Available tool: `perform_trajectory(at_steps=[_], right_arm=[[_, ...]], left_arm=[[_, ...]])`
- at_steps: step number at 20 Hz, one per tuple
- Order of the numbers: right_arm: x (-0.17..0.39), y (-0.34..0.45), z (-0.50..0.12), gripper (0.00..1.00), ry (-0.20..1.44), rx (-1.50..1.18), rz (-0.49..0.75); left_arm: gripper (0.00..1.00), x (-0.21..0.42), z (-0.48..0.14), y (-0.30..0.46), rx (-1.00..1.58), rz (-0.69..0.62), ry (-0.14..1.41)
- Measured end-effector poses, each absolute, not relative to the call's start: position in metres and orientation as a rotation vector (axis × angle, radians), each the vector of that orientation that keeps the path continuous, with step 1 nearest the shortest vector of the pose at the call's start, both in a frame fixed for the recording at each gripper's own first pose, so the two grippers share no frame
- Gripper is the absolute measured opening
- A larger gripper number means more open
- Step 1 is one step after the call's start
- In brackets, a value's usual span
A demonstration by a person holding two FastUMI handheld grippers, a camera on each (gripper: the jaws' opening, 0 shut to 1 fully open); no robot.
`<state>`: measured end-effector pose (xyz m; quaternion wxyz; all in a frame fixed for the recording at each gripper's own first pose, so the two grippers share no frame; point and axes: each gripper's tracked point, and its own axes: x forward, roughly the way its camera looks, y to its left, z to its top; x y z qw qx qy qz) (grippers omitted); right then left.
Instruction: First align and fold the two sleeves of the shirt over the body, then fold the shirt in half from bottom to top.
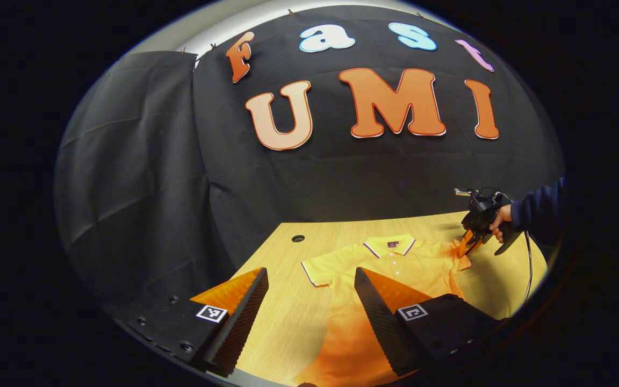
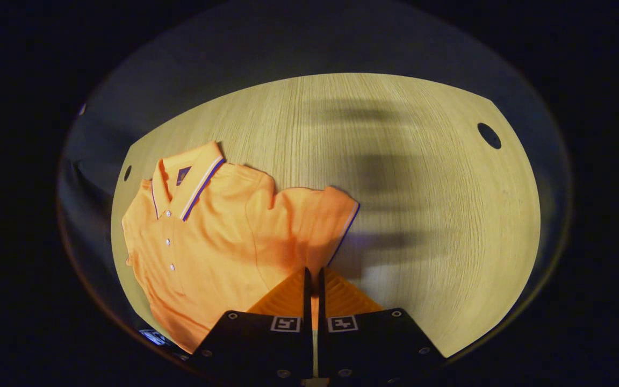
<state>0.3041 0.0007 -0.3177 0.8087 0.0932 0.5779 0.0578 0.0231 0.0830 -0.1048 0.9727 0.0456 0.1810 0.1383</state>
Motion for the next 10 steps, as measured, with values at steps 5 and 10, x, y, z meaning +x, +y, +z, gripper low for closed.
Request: perform_trajectory(at_steps=[5, 10], right_arm=[[0.312, 0.028, -0.284, 0.04, 1.175, 0.215, 0.188], [0.320, 0.064, -0.259, 0.04, 1.142, 0.228, 0.264]], left_arm=[[0.99, 0.020, -0.111, 0.088, 0.086, 0.286, 0.381], [0.99, 0.019, -0.116, 0.088, 0.096, 0.290, 0.395]])
